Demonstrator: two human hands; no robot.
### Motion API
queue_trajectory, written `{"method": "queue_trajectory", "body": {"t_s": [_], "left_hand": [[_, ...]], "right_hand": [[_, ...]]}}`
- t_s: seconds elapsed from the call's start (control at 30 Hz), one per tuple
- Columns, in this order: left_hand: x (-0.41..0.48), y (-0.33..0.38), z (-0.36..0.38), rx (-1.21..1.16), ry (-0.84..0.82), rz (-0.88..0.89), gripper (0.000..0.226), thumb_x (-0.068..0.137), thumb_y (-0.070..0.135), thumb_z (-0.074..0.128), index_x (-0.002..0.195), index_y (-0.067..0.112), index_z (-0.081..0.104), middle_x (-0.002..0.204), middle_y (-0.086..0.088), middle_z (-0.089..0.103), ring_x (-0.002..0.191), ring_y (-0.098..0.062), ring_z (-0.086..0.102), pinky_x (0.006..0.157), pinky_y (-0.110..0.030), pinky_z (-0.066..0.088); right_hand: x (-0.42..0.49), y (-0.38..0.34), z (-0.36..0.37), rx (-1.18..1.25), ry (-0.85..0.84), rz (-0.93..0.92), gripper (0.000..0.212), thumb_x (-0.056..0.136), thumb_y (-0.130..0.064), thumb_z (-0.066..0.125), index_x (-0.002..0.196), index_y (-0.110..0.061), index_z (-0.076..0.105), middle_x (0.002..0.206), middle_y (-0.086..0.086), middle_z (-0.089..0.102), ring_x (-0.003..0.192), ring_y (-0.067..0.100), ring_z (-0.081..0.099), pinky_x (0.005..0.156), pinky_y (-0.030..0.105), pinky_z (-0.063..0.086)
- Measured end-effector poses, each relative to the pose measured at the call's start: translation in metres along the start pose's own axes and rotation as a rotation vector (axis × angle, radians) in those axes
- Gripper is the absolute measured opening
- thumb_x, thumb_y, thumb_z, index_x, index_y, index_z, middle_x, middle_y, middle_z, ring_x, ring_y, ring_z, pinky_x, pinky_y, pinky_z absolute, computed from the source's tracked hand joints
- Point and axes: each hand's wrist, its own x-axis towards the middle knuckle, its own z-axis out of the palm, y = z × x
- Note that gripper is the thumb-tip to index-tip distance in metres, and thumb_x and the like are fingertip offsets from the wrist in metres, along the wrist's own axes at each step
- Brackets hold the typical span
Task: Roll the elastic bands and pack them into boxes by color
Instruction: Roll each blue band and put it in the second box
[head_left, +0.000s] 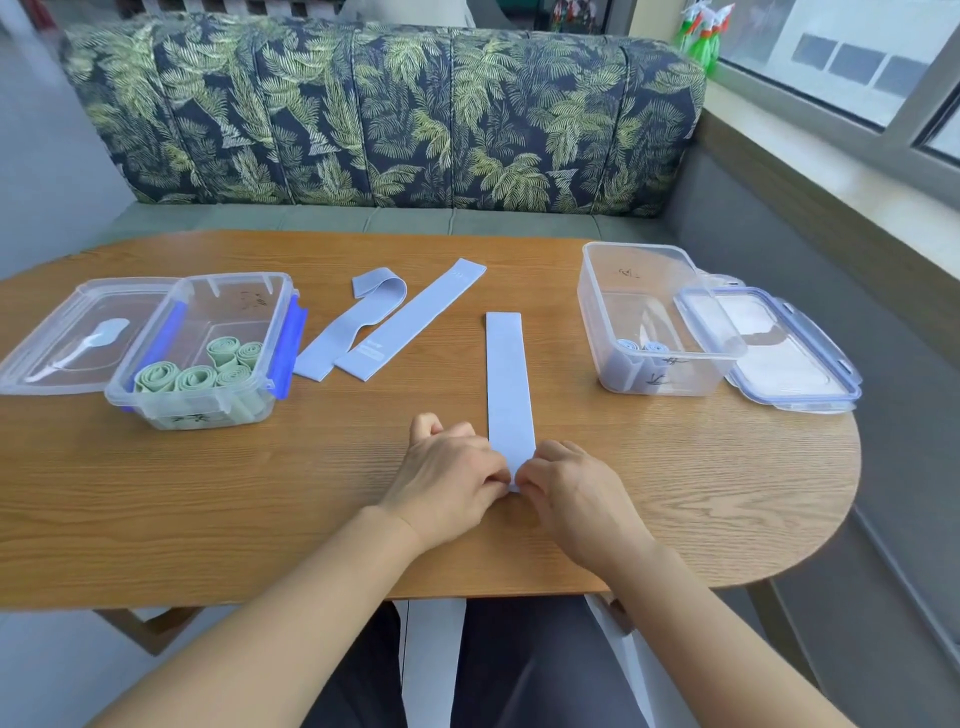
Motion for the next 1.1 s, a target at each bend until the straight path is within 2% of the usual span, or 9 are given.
{"method": "queue_trajectory", "body": {"t_s": [0.1,0.2,0.33,0.47,0.63,0.8,0.9,0.97,1.1], "left_hand": [[0.004,-0.001,0.0,-0.006,-0.021,-0.025,0.021,0.096,0.037,0.051,0.095,0.031,0.071,0.09,0.013,0.063,0.096,-0.007,0.044,0.087,-0.035,0.019],[0.008,-0.005,0.003,-0.031,-0.05,-0.068,0.022,0.096,0.036,0.051,0.092,0.029,0.072,0.087,0.013,0.064,0.095,-0.005,0.044,0.088,-0.036,0.018],[0.012,-0.008,0.004,-0.147,-0.06,-0.175,0.018,0.093,0.037,0.057,0.088,0.028,0.071,0.084,0.011,0.066,0.096,0.003,0.035,0.083,-0.032,0.016],[0.016,-0.008,0.001,-0.195,-0.068,-0.257,0.015,0.089,0.039,0.063,0.081,0.028,0.068,0.077,0.015,0.062,0.093,0.02,0.032,0.082,-0.03,0.015],[0.022,-0.006,-0.003,-0.12,-0.128,-0.315,0.021,0.087,0.047,0.063,0.073,0.032,0.063,0.077,0.017,0.064,0.097,-0.004,0.046,0.076,-0.033,0.013],[0.01,0.007,0.0,-0.12,0.031,-0.328,0.013,0.092,0.039,0.06,0.085,0.031,0.068,0.087,0.015,0.063,0.098,-0.007,0.051,0.084,-0.032,0.019],[-0.002,0.016,0.009,-0.133,0.047,-0.266,0.015,0.094,0.033,0.058,0.103,0.032,0.071,0.102,0.014,0.061,0.094,-0.007,0.048,0.085,-0.029,0.02],[-0.004,0.018,0.013,-0.192,0.068,-0.289,0.016,0.095,0.029,0.059,0.103,0.031,0.072,0.102,0.013,0.062,0.087,-0.01,0.045,0.087,-0.028,0.024],[-0.002,0.021,0.015,-0.238,0.083,-0.367,0.017,0.096,0.025,0.057,0.101,0.028,0.073,0.102,0.011,0.062,0.088,-0.011,0.048,0.092,-0.028,0.032]], "right_hand": [[0.007,0.003,-0.008,0.038,-0.114,0.074,0.016,0.092,-0.016,0.06,0.084,-0.012,0.074,0.083,0.003,0.062,0.079,0.021,0.057,0.06,0.029,0.041],[0.015,0.004,-0.016,0.167,-0.146,0.17,0.015,0.088,-0.014,0.06,0.086,-0.014,0.075,0.086,-0.003,0.064,0.08,0.016,0.057,0.071,0.031,0.047],[0.025,0.009,-0.02,0.271,-0.214,0.314,0.008,0.082,-0.014,0.067,0.076,-0.014,0.072,0.069,-0.011,0.059,0.072,0.012,0.055,0.067,0.027,0.046],[0.035,0.013,-0.023,0.318,-0.291,0.415,0.008,0.081,-0.02,0.072,0.077,-0.013,0.069,0.072,-0.004,0.062,0.069,0.013,0.055,0.062,0.027,0.046],[0.041,0.014,-0.025,0.296,-0.352,0.429,0.011,0.082,-0.021,0.073,0.076,-0.013,0.067,0.066,-0.008,0.057,0.065,0.01,0.052,0.052,0.019,0.037],[0.041,0.013,-0.025,0.284,-0.379,0.426,0.011,0.083,-0.02,0.072,0.078,-0.011,0.067,0.067,-0.007,0.057,0.062,0.008,0.051,0.051,0.02,0.037],[0.041,0.015,-0.024,0.286,-0.375,0.436,0.018,0.081,-0.019,0.072,0.067,-0.017,0.061,0.065,-0.008,0.055,0.064,0.014,0.051,0.052,0.023,0.037],[0.041,0.015,-0.024,0.293,-0.378,0.445,0.026,0.081,-0.019,0.072,0.061,-0.022,0.056,0.064,-0.009,0.054,0.063,0.012,0.05,0.053,0.023,0.036],[0.03,0.009,-0.022,0.294,-0.271,0.495,0.018,0.085,-0.023,0.07,0.071,-0.013,0.064,0.068,-0.006,0.058,0.07,0.017,0.054,0.06,0.028,0.043]]}}
